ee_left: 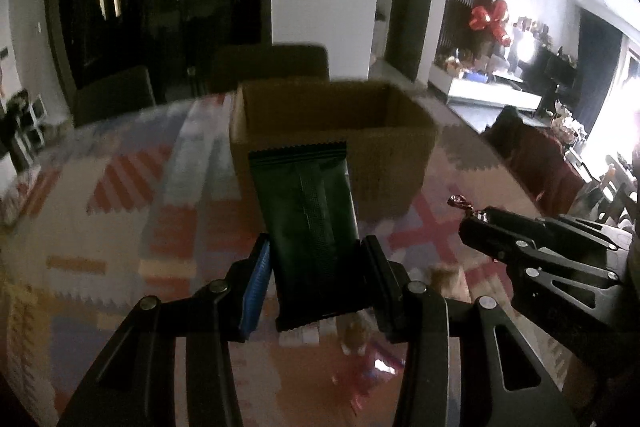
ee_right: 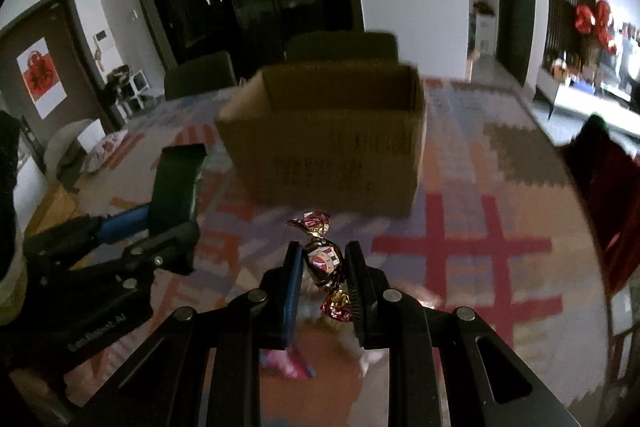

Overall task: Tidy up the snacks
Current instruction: 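Carry the green pack and candies into the cardboard box with both grippers, then open both grippers over the box and withdraw toward the snack pile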

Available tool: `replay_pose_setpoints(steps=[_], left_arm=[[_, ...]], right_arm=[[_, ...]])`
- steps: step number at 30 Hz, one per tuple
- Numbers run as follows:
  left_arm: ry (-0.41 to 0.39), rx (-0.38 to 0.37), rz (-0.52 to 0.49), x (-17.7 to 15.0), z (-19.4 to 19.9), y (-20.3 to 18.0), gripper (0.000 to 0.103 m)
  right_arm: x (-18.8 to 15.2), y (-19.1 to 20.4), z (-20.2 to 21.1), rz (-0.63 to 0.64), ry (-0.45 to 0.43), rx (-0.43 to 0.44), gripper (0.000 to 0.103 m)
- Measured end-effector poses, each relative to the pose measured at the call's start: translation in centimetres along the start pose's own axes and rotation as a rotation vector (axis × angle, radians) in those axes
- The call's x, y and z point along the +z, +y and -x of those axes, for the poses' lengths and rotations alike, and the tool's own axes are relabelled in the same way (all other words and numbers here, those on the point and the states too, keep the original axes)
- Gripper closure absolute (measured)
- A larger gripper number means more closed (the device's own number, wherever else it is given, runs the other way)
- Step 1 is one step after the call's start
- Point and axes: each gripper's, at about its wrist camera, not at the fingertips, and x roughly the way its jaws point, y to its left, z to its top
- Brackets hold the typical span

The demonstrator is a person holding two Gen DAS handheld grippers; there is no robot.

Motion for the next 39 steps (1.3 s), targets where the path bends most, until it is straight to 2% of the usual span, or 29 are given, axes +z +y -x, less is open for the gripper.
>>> replay_pose_setpoints(steps=[5, 15, 20, 24, 31, 32, 34, 35, 37, 38, 39], left_arm=[[-0.046, -0.002, -0.021, 3.4, 0.5, 0.2, 0.059], [-0.006, -0.054, -0.008, 9.9, -2.6, 1.6, 0.059], [0.037, -0.074, -0.005, 12.0, -4.7, 1.8, 0.059], [0.074, -0.063, 0.015, 13.5, -6.9, 2.5, 0.059], [0.135, -0.046, 0.034, 15.1, -10.5, 3.3, 0.058], [0.14, -0.041, 0.033, 15.2, -10.8, 3.4, 0.057], [0.146, -0.042, 0.035, 15.5, -11.3, 3.6, 0.043], [0.14, -0.035, 0.038, 15.5, -11.4, 3.7, 0.04], [0.139, -0.021, 0.034, 15.6, -11.6, 3.9, 0.037], [0.14, -0.015, 0.032, 15.6, -11.6, 3.9, 0.037], [0.135, -0.002, 0.03, 15.4, -11.4, 4.0, 0.035]], right_arm=[[3.5, -0.3, 0.5, 0.001, -0.056, 0.007, 0.08], [9.9, -0.9, -1.9, 0.006, -0.076, 0.018, 0.08], [12.4, -1.6, -3.9, -0.004, -0.044, 0.021, 0.08], [14.2, -2.1, -5.9, -0.002, -0.019, 0.017, 0.08], [15.5, -2.8, -9.7, 0.015, 0.05, -0.018, 0.08], [15.6, -2.8, -10.1, 0.015, 0.059, -0.015, 0.08], [15.6, -3.0, -10.8, 0.017, 0.072, -0.022, 0.08], [15.6, -3.0, -11.0, 0.023, 0.074, -0.033, 0.079], [15.6, -3.2, -11.5, 0.02, 0.08, -0.047, 0.066], [15.6, -3.3, -11.6, 0.013, 0.081, -0.047, 0.057], [15.5, -3.5, -11.6, 0.005, 0.079, -0.052, 0.057]])
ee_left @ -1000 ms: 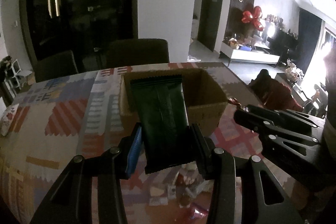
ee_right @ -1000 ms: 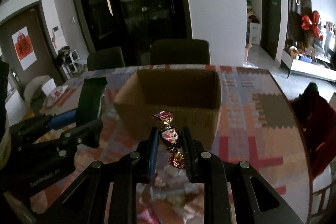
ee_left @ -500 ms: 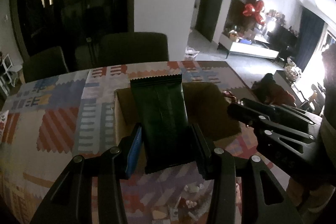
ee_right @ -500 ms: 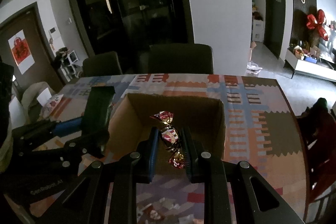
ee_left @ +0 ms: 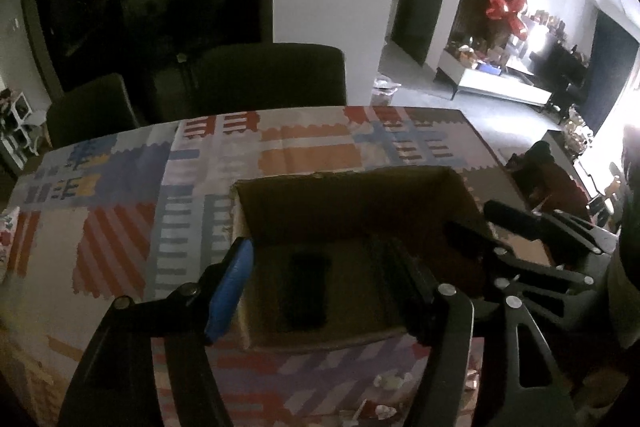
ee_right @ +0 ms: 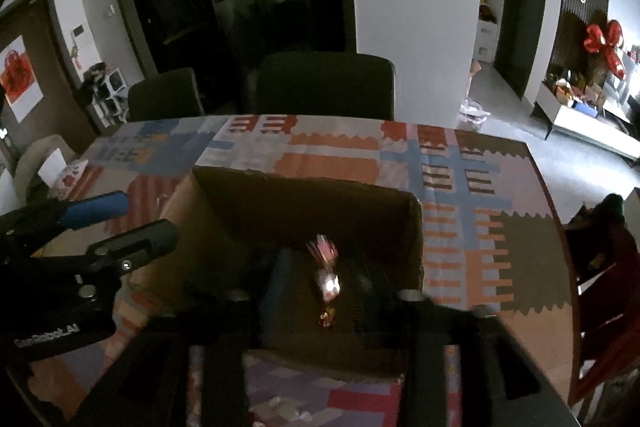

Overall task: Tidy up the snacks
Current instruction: 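Open both grippers over the box and withdraw toward the snack pile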

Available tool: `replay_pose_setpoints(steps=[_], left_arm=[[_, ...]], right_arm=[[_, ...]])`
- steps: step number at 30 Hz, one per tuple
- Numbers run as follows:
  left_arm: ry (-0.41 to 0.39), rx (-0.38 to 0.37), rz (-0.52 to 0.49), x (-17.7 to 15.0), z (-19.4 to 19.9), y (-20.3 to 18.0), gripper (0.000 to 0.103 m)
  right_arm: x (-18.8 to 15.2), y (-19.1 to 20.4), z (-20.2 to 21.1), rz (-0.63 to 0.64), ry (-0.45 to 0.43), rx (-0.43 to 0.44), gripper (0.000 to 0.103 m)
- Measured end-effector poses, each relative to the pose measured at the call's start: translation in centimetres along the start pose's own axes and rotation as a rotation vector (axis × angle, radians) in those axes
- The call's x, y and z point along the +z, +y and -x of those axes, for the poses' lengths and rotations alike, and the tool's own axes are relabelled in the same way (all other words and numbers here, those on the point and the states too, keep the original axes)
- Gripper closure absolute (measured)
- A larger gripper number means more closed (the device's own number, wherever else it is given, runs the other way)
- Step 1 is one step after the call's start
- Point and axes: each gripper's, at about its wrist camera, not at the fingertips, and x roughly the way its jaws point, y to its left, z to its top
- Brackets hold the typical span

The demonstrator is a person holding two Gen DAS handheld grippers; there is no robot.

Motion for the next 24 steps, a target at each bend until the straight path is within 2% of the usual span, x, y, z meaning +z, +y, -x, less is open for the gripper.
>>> replay_pose_setpoints(steps=[3, 9, 14, 24], left_arm=[[-0.007, 0.022, 0.002, -0.7, 0.5, 0.1, 0.03], [-0.048, 0.025, -0.006, -2.4, 2.8, -0.1, 0.029], [-0.099, 0.04, -0.023, -4.3, 5.5, -0.5, 0.026], [-0.142, 0.011, -0.046, -8.7, 9.3, -2.1, 0.025]], right_arm=[[-0.4, -0.1, 0.2, -0.01, 0.011, 0.013, 0.057], [-2.1, 0.7, 1.5, 0.002, 0.021, 0.041, 0.056], [-3.6, 1.5, 4.0, 0.021, -0.008, 0.04, 0.056], [-8.0, 2.5, 7.9, 0.04, -0.021, 0.052, 0.056]])
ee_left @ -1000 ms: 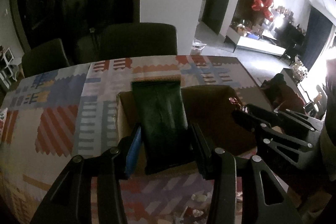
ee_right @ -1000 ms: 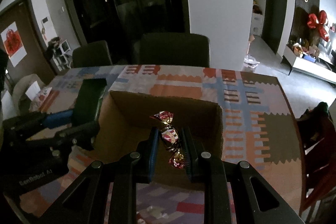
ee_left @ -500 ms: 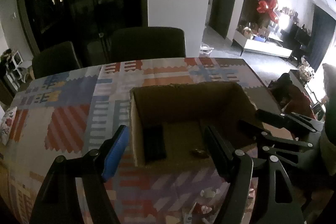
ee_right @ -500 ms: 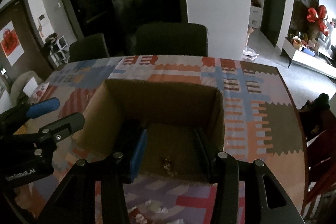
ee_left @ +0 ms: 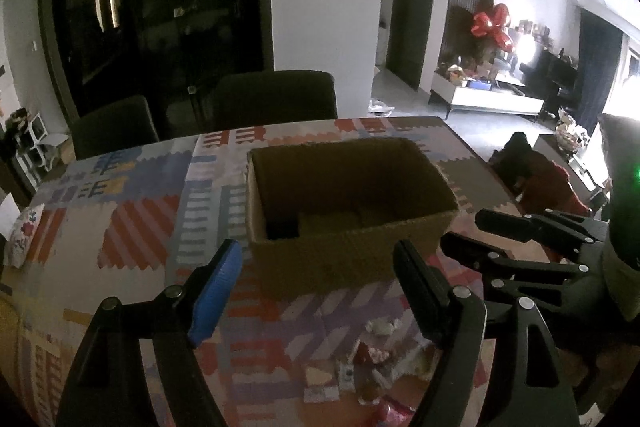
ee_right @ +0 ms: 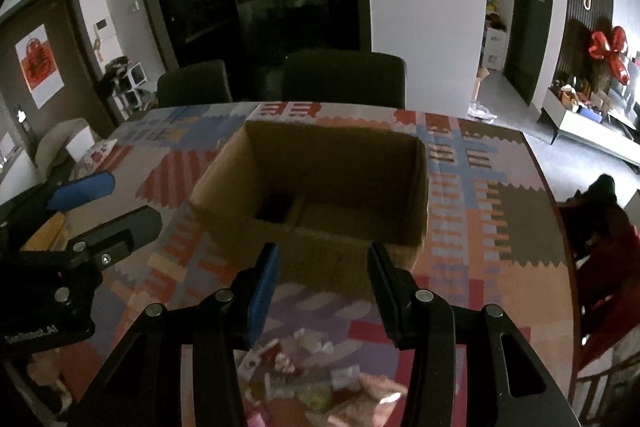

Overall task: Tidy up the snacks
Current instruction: 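Open both grippers over the box and withdraw toward the snack pile, then grasp the red snack bag with the left gripper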

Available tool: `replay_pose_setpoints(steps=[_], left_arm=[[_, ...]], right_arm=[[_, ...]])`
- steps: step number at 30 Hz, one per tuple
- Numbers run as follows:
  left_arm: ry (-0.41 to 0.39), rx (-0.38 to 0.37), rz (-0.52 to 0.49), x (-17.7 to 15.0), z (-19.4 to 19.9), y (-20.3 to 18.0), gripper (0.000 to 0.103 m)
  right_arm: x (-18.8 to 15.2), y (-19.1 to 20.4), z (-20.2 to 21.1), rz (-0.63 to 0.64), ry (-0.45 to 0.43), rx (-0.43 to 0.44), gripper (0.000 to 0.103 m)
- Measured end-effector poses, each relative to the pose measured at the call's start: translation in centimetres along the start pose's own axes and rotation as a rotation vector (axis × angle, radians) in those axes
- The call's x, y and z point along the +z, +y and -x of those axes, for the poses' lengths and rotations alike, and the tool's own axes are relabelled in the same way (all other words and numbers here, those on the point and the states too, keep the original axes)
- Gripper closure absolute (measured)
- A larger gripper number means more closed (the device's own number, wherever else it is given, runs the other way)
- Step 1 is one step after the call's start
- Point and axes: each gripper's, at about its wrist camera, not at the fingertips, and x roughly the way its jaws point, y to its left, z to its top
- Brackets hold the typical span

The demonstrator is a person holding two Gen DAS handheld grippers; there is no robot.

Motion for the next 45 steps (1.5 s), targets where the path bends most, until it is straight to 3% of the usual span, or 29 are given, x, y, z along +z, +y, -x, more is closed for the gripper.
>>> replay_pose_setpoints(steps=[8, 12, 30, 45], left_arm=[[-0.006, -0.033, -0.036, -4.3, 1.4, -1.5, 0.022], [0.005, -0.039, -0.049, -6.5, 1.3, -2.0, 0.022], [0.128, -0.105, -0.2, -14.7, -0.4, -5.4, 0.022], [0.235, -0.136, -0.254, -20.2, -3.9, -7.0, 0.025]], right_arm=[[-4.0, 0.2, 1.7, -0.026, 0.013, 0.003, 0.056], [-6.7, 0.3, 2.3, -0.033, -0.013, -0.043, 0.056], [-15.4, -1.8, -0.9, -0.204, 0.202, -0.01, 0.056], [-18.4, -1.7, -4.1, -0.272, 0.288, -0.018, 0.056]])
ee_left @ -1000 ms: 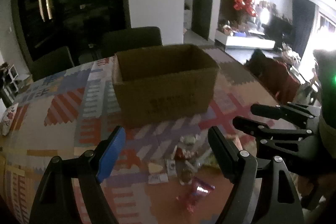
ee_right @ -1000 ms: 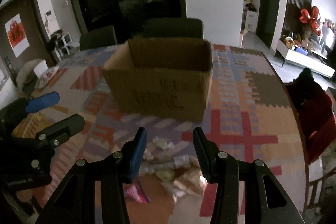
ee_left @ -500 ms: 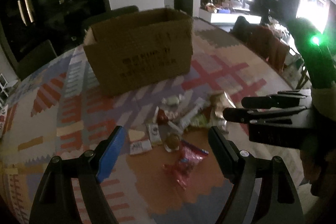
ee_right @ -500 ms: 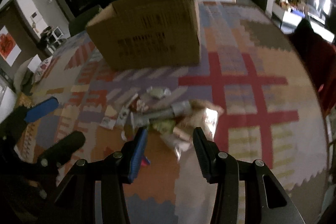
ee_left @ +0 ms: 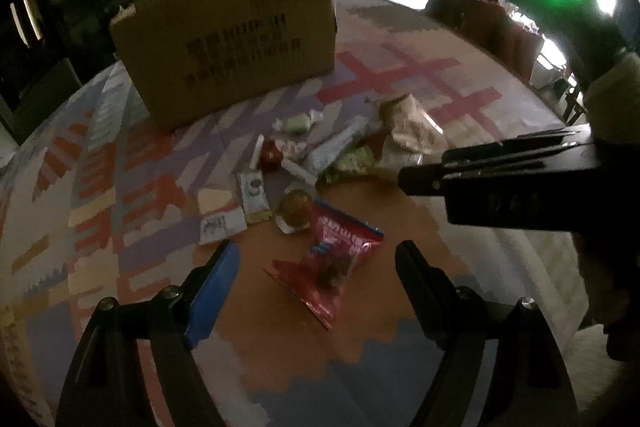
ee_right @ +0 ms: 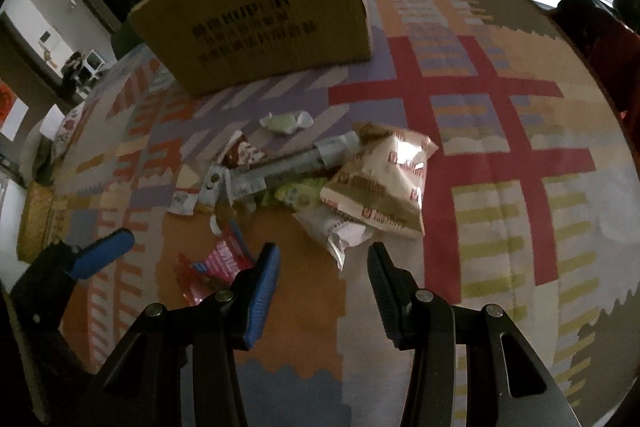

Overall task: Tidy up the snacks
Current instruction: 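Grasp the red snack bag with the left gripper, then grasp the white wrapped bar with the right gripper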

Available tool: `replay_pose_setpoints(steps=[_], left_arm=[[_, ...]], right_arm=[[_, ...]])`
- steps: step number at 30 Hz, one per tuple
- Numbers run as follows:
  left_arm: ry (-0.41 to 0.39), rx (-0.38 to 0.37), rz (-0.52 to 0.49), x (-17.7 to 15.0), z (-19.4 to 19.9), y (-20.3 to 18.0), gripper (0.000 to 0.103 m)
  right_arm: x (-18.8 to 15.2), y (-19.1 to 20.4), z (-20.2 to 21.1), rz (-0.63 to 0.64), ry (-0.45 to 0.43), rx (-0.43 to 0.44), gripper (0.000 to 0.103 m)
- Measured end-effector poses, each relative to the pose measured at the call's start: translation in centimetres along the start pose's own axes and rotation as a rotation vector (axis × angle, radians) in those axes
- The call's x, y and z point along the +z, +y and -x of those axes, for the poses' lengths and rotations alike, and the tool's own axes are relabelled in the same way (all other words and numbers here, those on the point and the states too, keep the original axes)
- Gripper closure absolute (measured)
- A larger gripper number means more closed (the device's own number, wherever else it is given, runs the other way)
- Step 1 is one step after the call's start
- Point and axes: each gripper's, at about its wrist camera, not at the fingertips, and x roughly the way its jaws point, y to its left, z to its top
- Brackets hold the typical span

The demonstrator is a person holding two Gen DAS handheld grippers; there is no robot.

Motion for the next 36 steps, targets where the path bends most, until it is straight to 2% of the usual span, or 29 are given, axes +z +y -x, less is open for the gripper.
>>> replay_pose_setpoints(steps=[12, 14, 16, 17, 25, 30, 36], left_arm=[[0.045, -0.026, 0.028, -0.3, -3.1, 0.1, 0.04], [0.062, -0.042, 0.052, -0.3, -3.6, 0.3, 0.045], [0.081, -0.059, 0.071, -0.4, -4.0, 0.5, 0.058], [0.091, -0.069, 0.078, -0.4, -4.1, 0.5, 0.068], [0.095, -0.113, 0.166, -0.3, -3.5, 1.4, 0.069], [0.062, -0.103, 0.183, 0.3, -2.3, 1.7, 0.069], [0.047, -0.073, 0.221, 1.3, -2.0, 2.5, 0.069]], right_arm=[[0.5, -0.5, -1.9, -0.055, 0.003, 0.005, 0.056], [0.7, -0.6, -2.3, -0.065, 0.012, 0.007, 0.056], [0.9, -0.7, -2.5, -0.076, 0.016, 0.009, 0.056], [1.0, -0.7, -2.6, -0.082, 0.016, 0.01, 0.056], [1.7, -1.0, -3.2, -0.115, 0.026, 0.025, 0.056], [2.2, -1.5, -3.3, -0.157, 0.033, 0.04, 0.056], [2.8, -1.6, -3.8, -0.137, 0.027, 0.001, 0.056]])
